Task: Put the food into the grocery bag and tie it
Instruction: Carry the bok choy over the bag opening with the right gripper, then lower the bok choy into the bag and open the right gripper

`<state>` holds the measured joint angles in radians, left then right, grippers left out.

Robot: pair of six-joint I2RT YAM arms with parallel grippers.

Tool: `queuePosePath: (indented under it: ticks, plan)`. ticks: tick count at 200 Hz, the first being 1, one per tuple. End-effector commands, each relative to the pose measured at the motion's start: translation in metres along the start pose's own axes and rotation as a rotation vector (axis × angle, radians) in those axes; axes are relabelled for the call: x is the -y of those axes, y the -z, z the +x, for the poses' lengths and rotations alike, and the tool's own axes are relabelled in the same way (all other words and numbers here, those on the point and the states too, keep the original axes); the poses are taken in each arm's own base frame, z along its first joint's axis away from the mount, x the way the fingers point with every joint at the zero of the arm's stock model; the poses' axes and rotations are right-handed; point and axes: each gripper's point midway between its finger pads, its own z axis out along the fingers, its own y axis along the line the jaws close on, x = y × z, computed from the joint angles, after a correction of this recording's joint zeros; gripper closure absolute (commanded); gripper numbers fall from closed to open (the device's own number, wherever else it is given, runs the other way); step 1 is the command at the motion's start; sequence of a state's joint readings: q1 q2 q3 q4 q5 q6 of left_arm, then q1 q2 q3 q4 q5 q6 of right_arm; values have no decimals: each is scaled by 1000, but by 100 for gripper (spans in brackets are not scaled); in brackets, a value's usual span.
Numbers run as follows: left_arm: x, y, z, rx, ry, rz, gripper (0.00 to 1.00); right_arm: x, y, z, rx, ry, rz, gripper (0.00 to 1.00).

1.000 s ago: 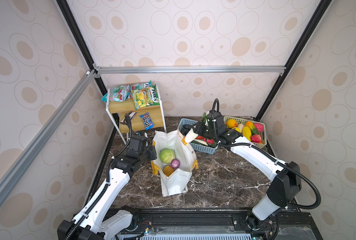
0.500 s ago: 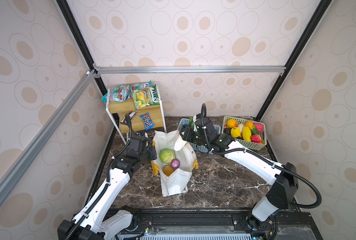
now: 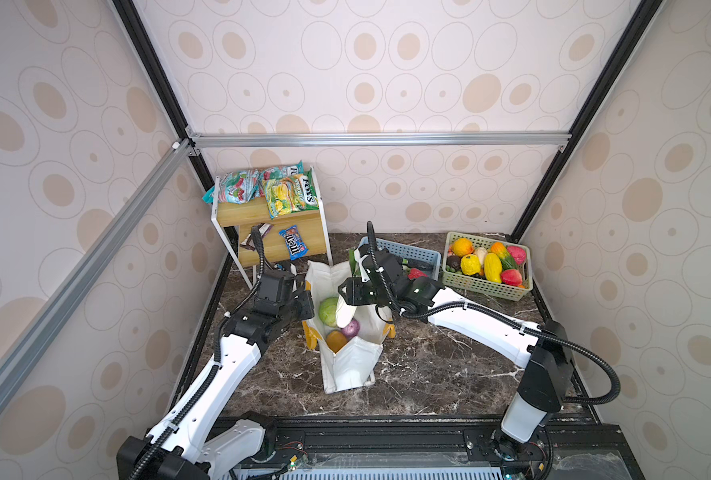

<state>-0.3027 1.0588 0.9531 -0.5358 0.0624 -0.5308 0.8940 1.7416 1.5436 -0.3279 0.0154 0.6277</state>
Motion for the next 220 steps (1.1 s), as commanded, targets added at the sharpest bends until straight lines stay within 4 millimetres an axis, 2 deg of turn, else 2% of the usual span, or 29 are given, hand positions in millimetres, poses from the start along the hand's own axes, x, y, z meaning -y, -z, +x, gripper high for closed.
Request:
queuePosePath:
  ticks: [1, 39, 62, 98, 220]
  plan:
    - [6, 8, -21, 70, 9, 25, 100, -5, -9, 11, -51, 75, 2, 50]
    - [9, 7, -24, 80, 2, 34, 100, -7, -23, 37, -108, 143, -54, 49]
    - [11, 8, -26, 84, -6, 40, 100, -1, -28, 46, -130, 154, -48, 49]
    - [12, 5, -27, 86, 3, 48, 100, -5, -37, 58, -166, 163, -86, 49]
    - [22, 7, -24, 45, -20, 88, 100, 19, -78, 107, -310, 53, -37, 49]
